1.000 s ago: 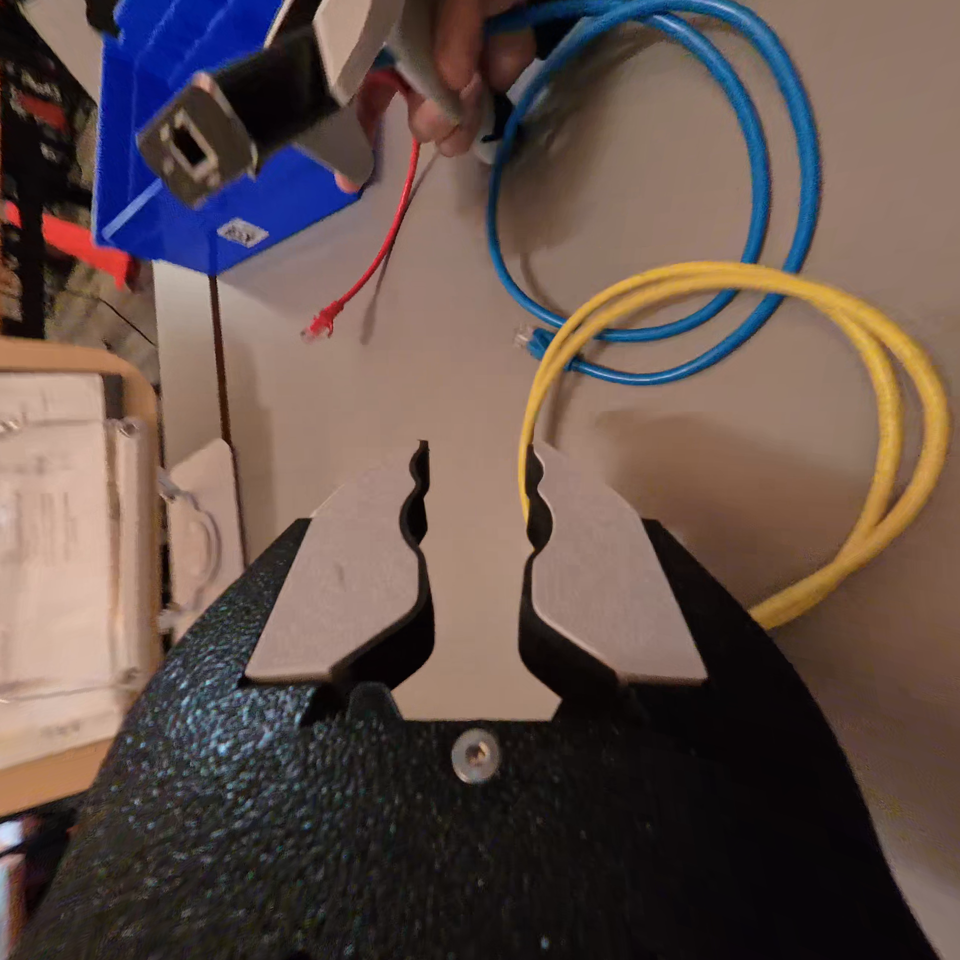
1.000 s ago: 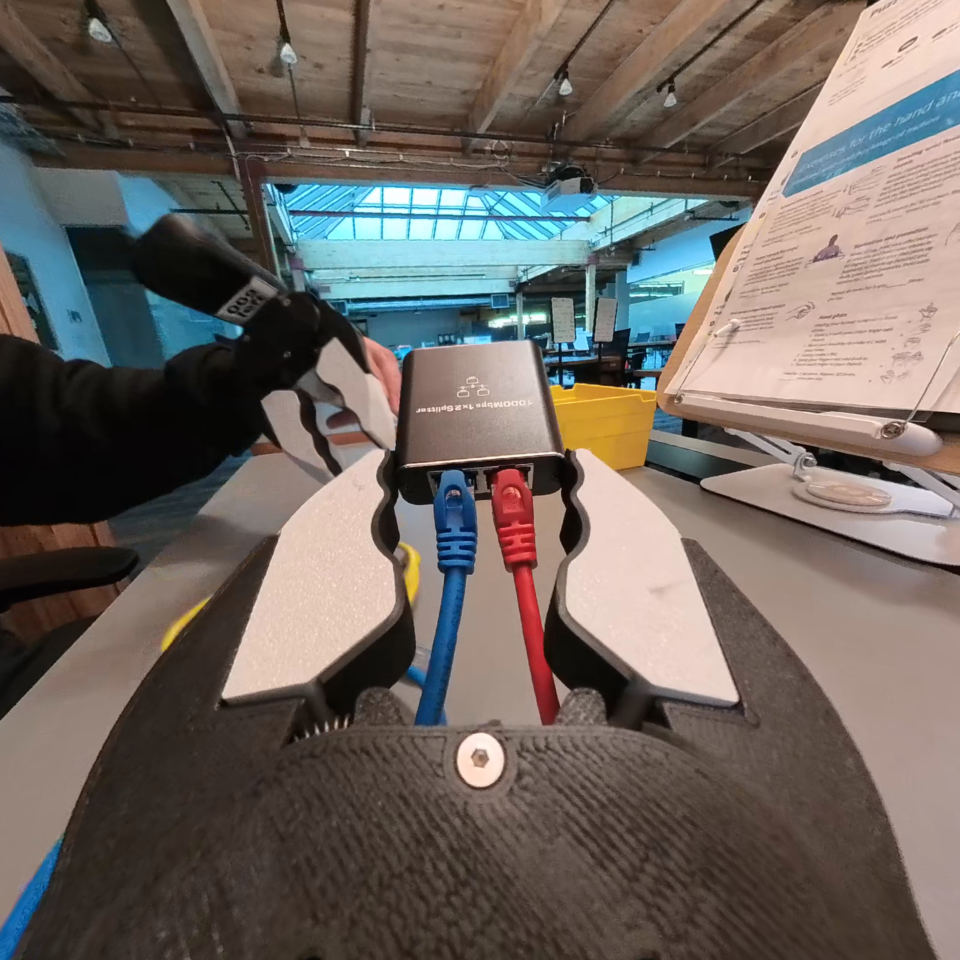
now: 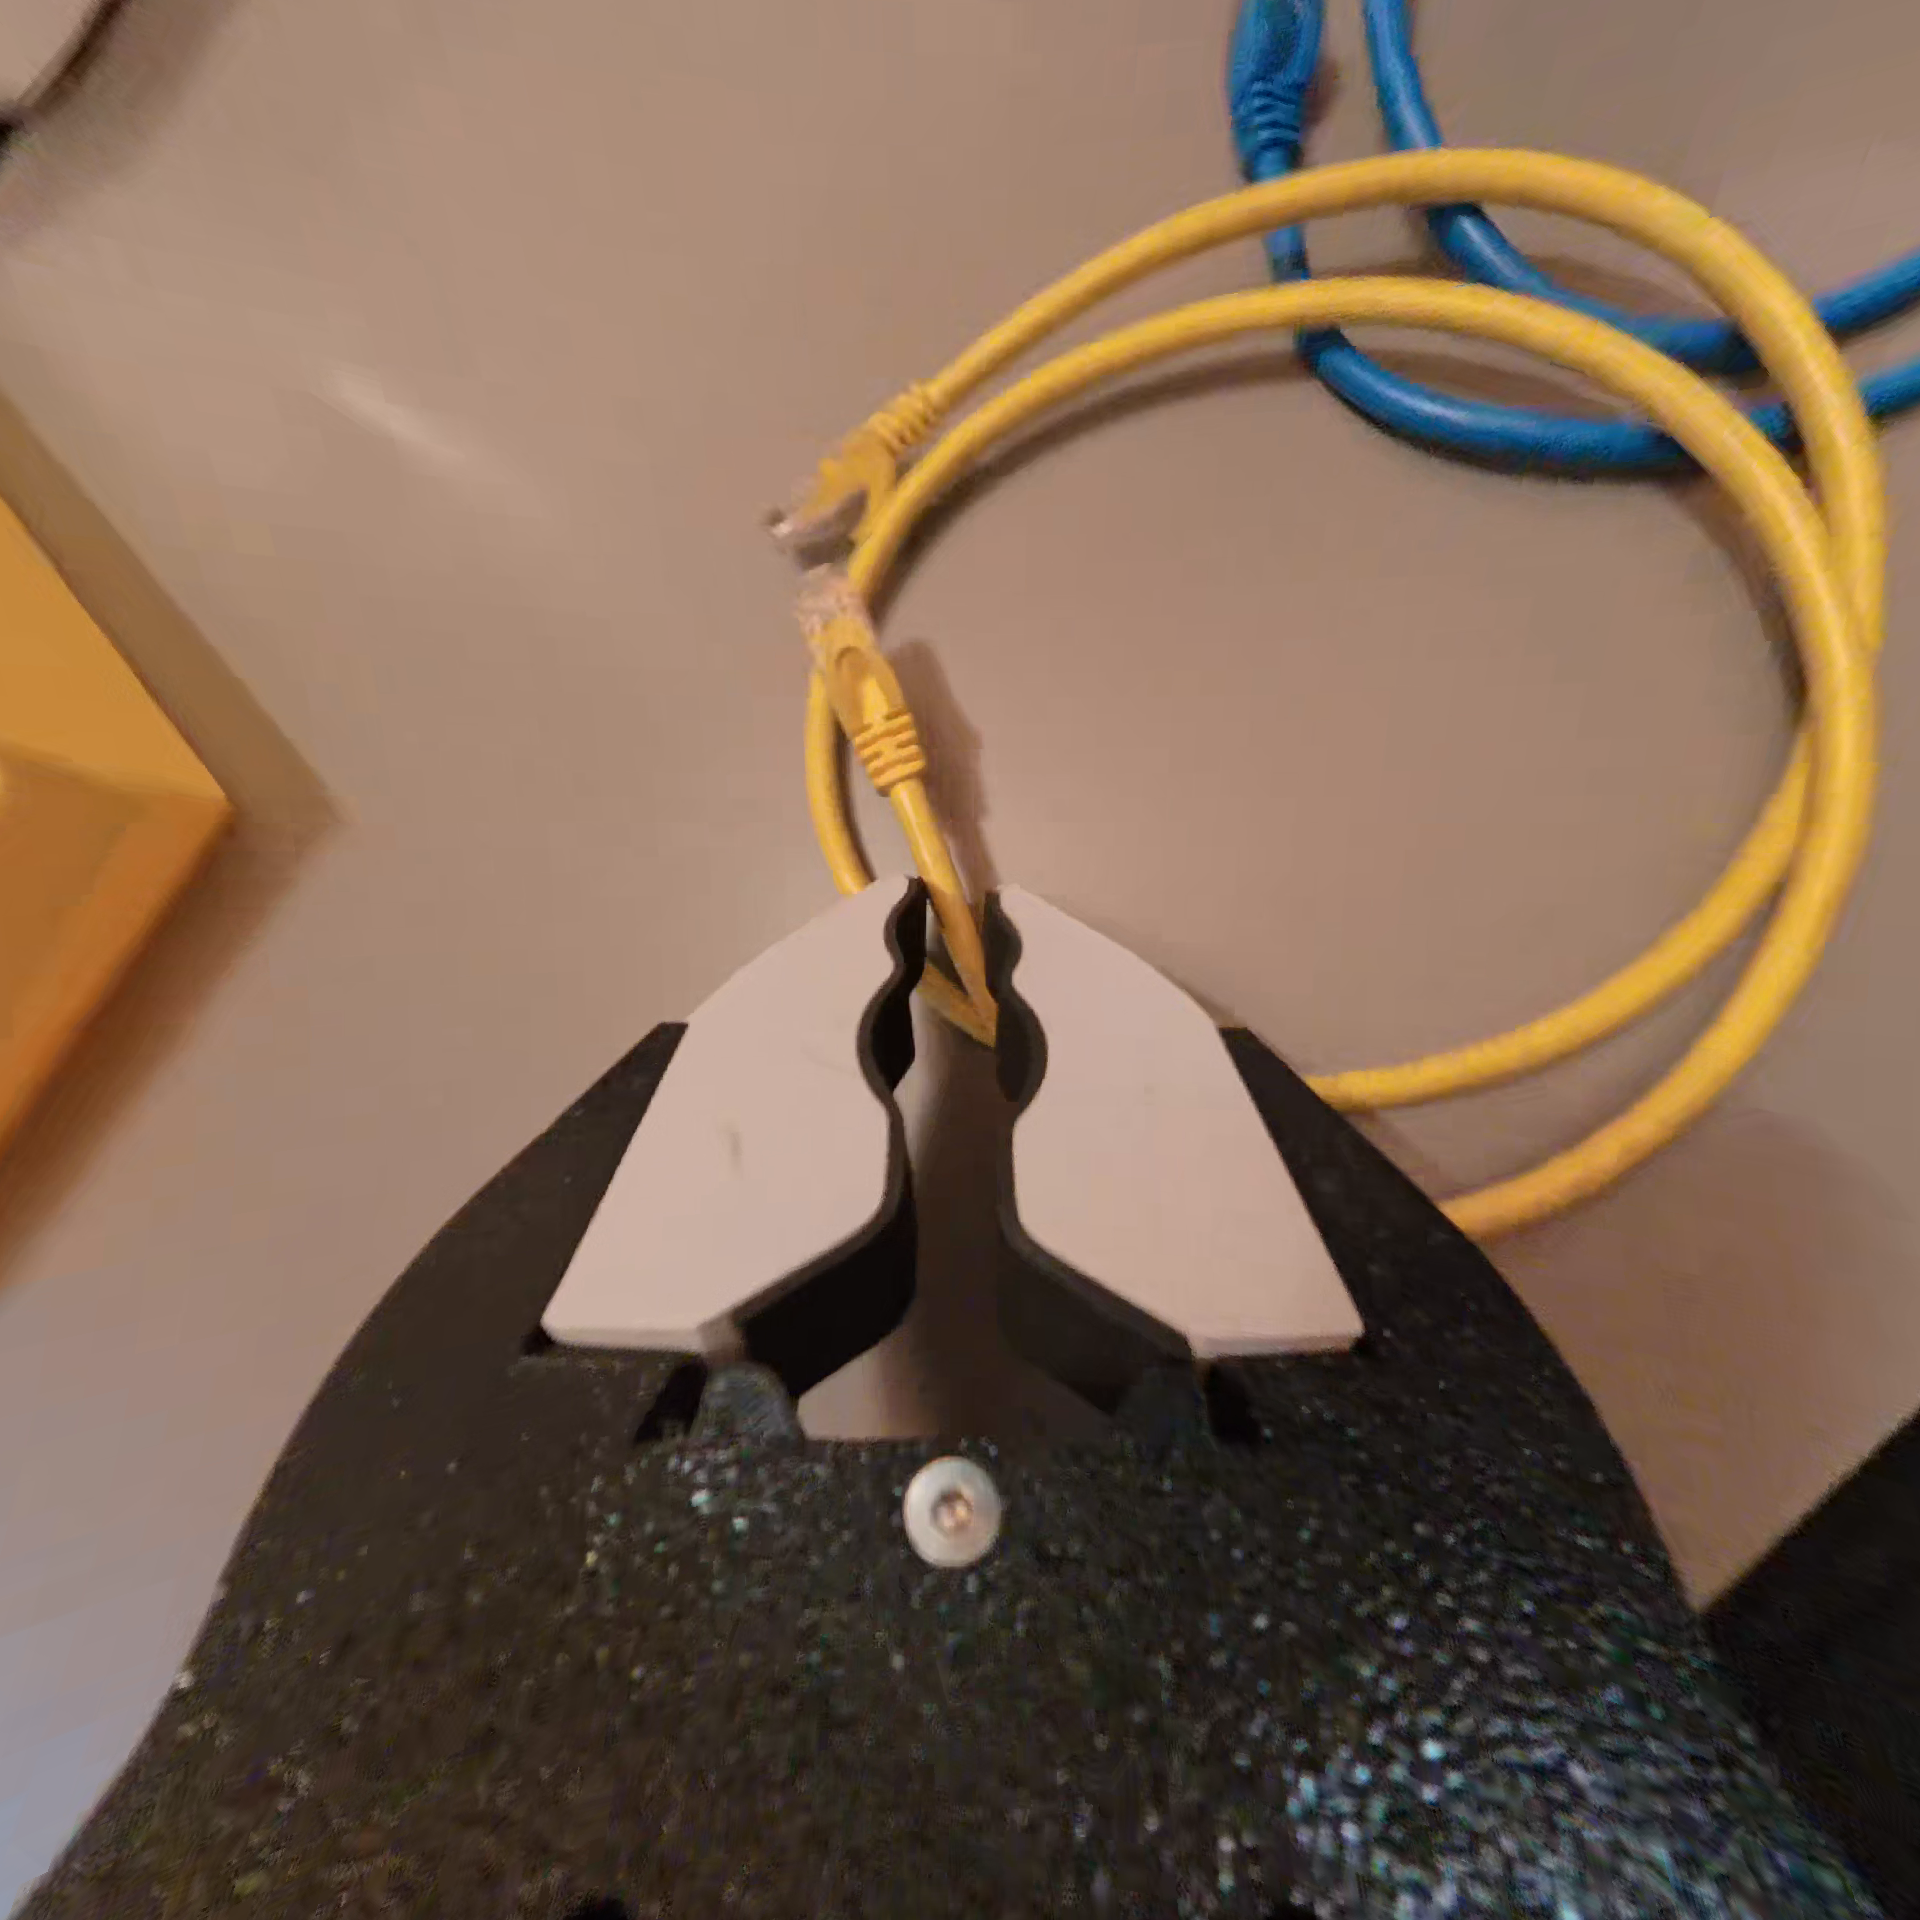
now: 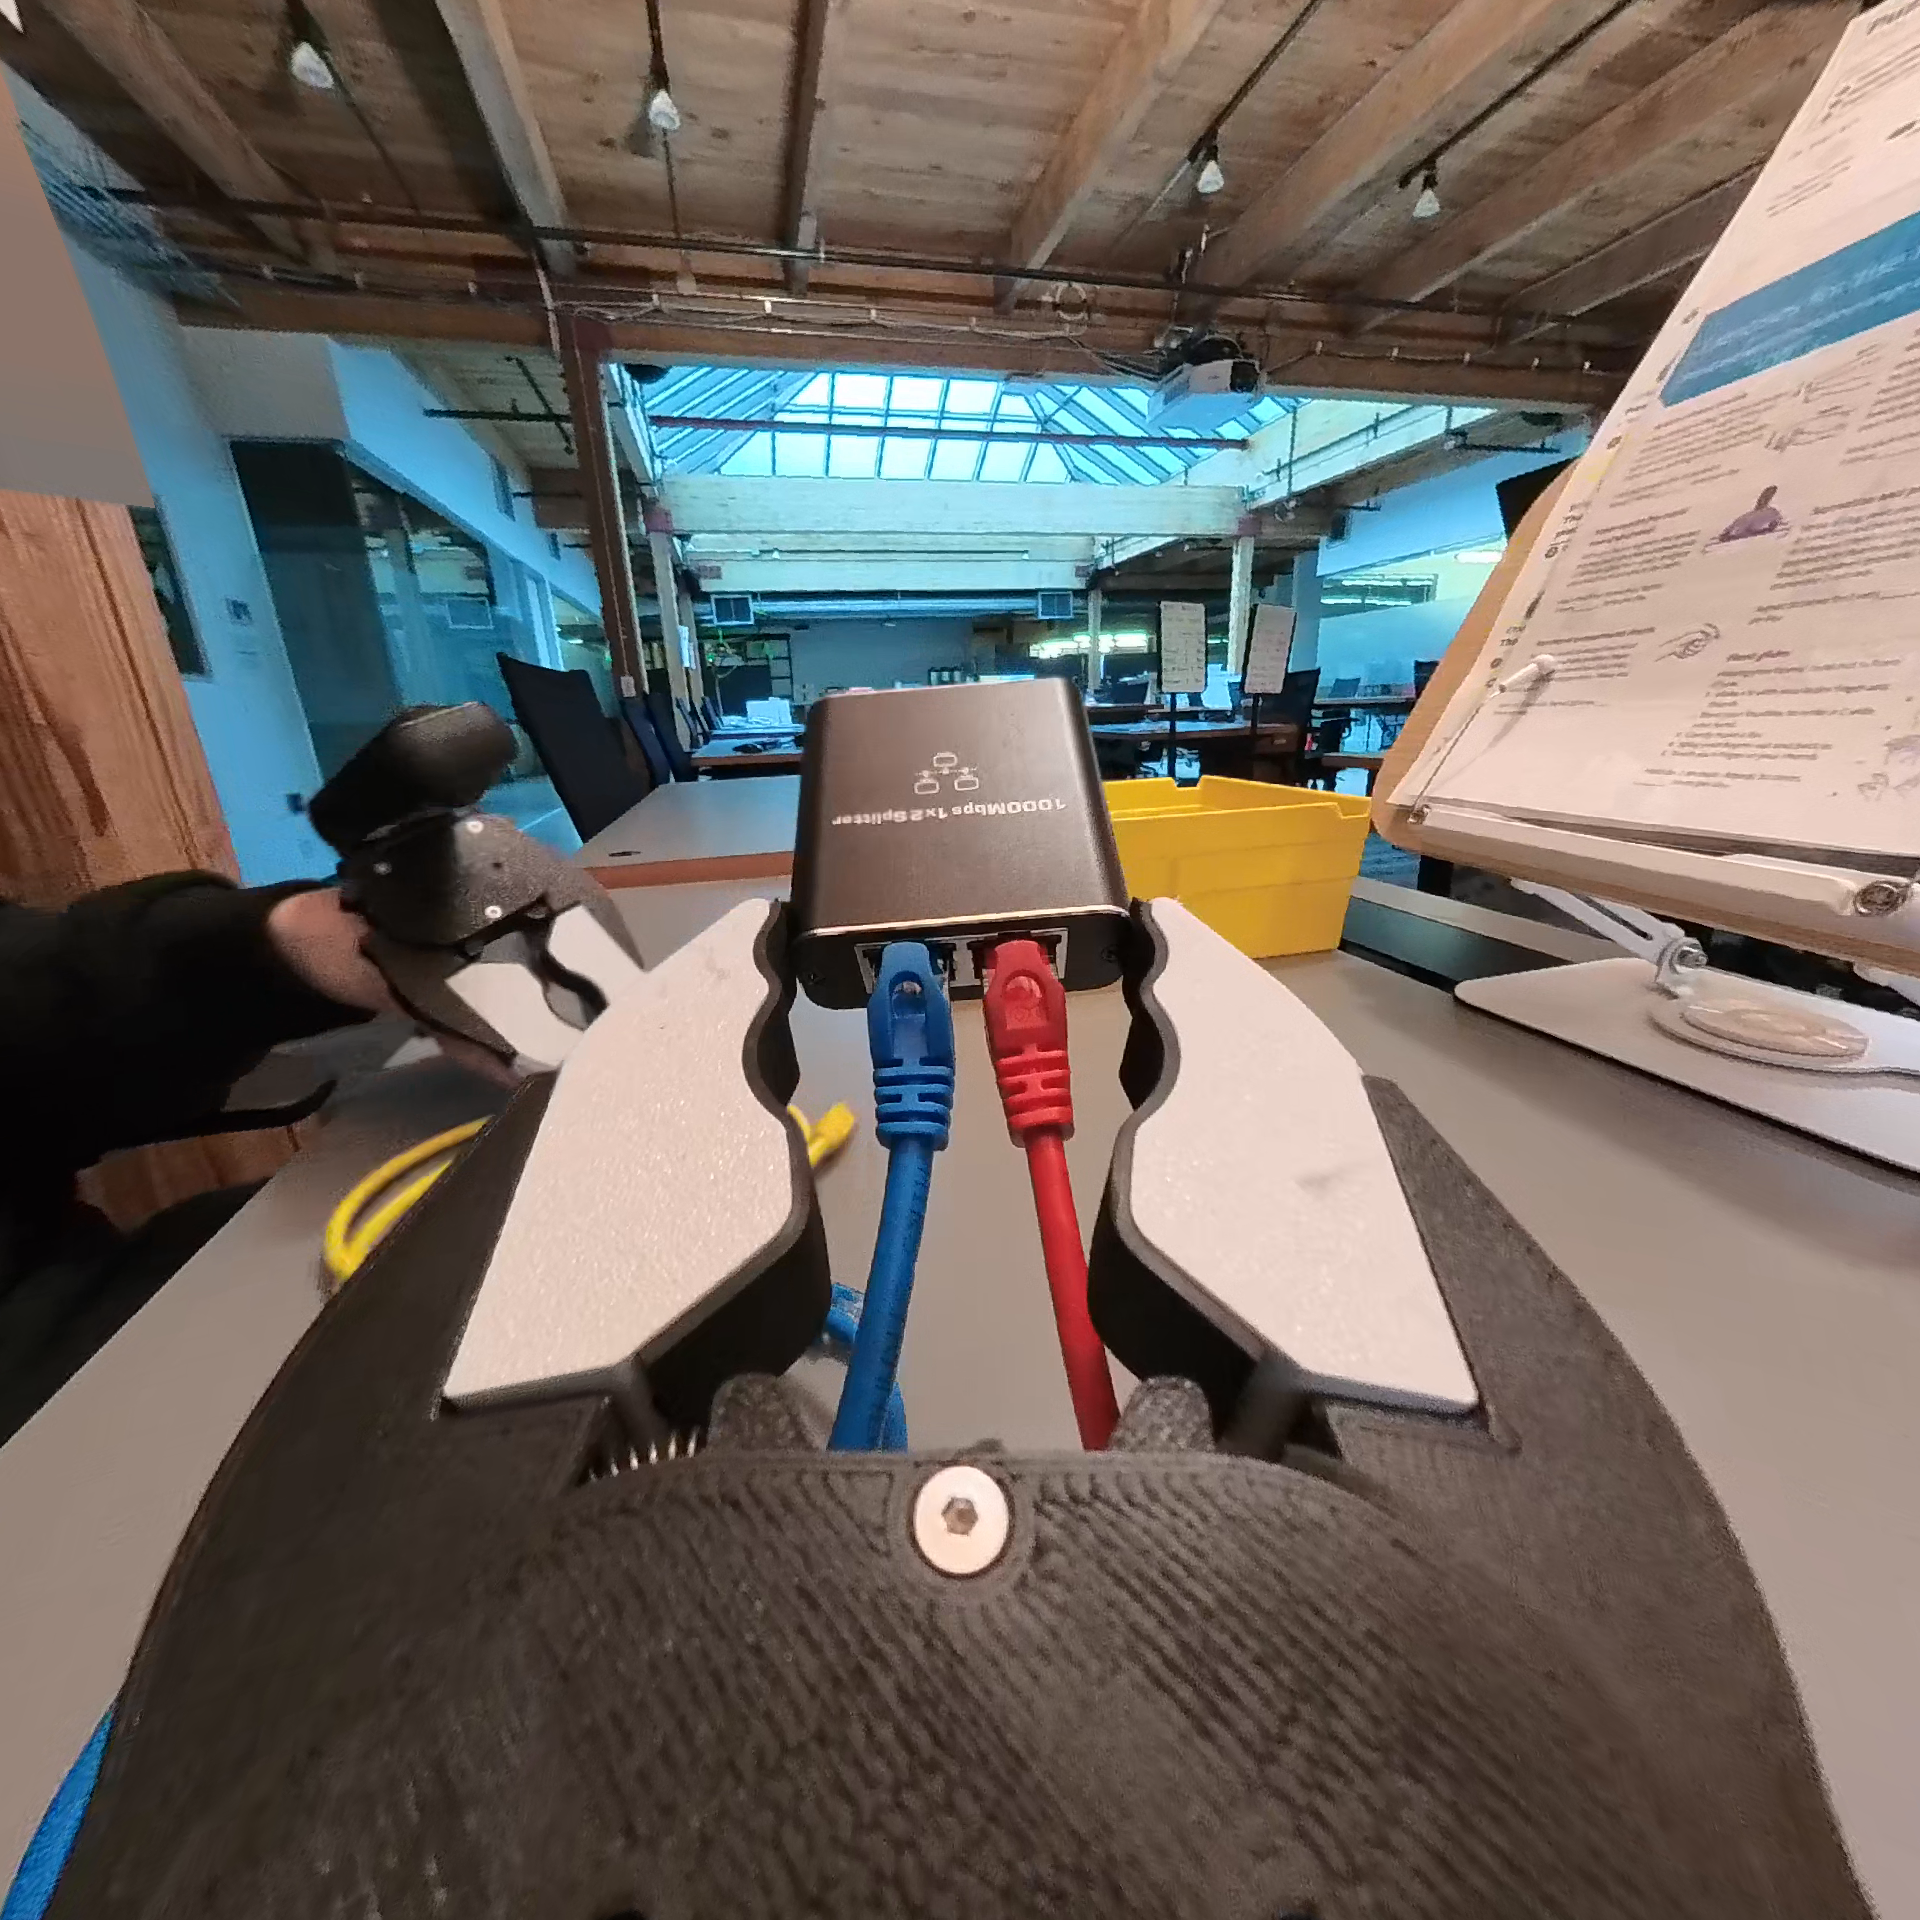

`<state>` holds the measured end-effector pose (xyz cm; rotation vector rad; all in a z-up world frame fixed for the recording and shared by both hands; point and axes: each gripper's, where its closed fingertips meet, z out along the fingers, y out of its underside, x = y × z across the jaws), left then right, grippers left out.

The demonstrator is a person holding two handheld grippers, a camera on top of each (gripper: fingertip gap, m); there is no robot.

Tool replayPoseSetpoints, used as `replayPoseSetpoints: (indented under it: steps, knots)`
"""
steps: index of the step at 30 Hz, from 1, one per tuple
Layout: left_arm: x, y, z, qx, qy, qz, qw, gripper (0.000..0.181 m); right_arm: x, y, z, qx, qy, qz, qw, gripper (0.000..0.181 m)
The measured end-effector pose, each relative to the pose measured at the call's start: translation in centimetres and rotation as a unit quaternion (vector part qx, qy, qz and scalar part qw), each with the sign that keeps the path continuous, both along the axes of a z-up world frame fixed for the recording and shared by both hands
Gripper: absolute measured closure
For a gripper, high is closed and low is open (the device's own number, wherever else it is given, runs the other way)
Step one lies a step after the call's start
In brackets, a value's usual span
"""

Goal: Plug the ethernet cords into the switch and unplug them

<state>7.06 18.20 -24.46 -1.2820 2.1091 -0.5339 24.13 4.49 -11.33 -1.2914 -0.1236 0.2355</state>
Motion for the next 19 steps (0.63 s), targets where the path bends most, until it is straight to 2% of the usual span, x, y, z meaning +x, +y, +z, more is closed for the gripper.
replayPoseSetpoints:
  steps: [2,4,6,8,10,15,19]
  knots:
    - [0.6,0.7,0.7,0.02,-0.019,-0.106,0.994,0.171,0.0,0.0,0.0,-0.001,0.001,0.0,1.0,0.12]
    - [0.4,0.9,1.2,0.017,-0.018,-0.222,0.975,0.173,0.0,0.0,0.0,-0.002,0.002,0.001,1.0,0.12]
    - [0.9,1.6,2.0,0.006,-0.032,-0.276,0.961,0.173,-0.1,0.1,-0.1,-0.004,-0.001,0.003,1.0,0.12]
    - [1.6,2.5,2.4,-0.029,-0.016,-0.271,0.962,0.173,-0.1,0.1,-0.1,-0.006,-0.003,0.003,1.0,0.12]
    - [2.7,3.2,2.7,-0.048,-0.007,-0.222,0.974,0.165,-0.2,0.1,-0.1,-0.006,-0.005,0.003,1.0,0.12]
    - [3.3,1.9,1.6,-0.091,0.025,-0.18,0.979,0.148,-0.3,0.2,-0.2,-0.008,-0.006,0.006,1.0,0.12]
    - [4.0,1.2,0.7,-0.111,0.031,-0.156,0.981,0.149,-0.4,0.2,-0.2,-0.01,-0.009,0.008,1.0,0.12]
